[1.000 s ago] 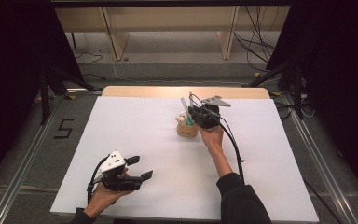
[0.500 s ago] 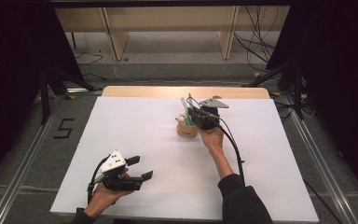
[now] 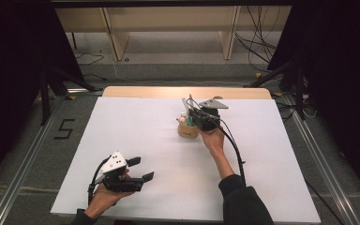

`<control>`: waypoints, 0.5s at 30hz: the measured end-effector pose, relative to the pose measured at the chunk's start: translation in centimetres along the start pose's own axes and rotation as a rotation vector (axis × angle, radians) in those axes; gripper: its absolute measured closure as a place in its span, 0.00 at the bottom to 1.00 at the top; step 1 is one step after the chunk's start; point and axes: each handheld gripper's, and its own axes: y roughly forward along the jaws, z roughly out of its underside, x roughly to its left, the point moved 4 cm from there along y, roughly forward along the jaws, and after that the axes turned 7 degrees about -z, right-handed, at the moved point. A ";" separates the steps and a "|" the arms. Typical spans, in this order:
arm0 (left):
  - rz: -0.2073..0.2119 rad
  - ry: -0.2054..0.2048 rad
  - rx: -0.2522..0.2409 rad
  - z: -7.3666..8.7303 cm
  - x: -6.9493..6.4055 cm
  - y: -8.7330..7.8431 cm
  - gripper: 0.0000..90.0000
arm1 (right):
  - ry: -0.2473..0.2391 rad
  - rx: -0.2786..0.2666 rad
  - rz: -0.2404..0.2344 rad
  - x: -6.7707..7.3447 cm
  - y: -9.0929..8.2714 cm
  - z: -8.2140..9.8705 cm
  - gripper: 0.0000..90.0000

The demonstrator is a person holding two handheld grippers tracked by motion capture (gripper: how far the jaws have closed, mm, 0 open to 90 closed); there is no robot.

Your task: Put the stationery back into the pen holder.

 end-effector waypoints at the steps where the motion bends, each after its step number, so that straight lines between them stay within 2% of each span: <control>1: 0.000 0.001 0.001 0.0 0.0 0.0 0.22 | -0.004 0.001 0.005 0.0 0.0 0.0 0.89; 15: -0.002 0.011 0.017 0.2 0.0 0.1 0.22 | 0.007 0.029 0.024 -0.2 0.3 0.3 0.88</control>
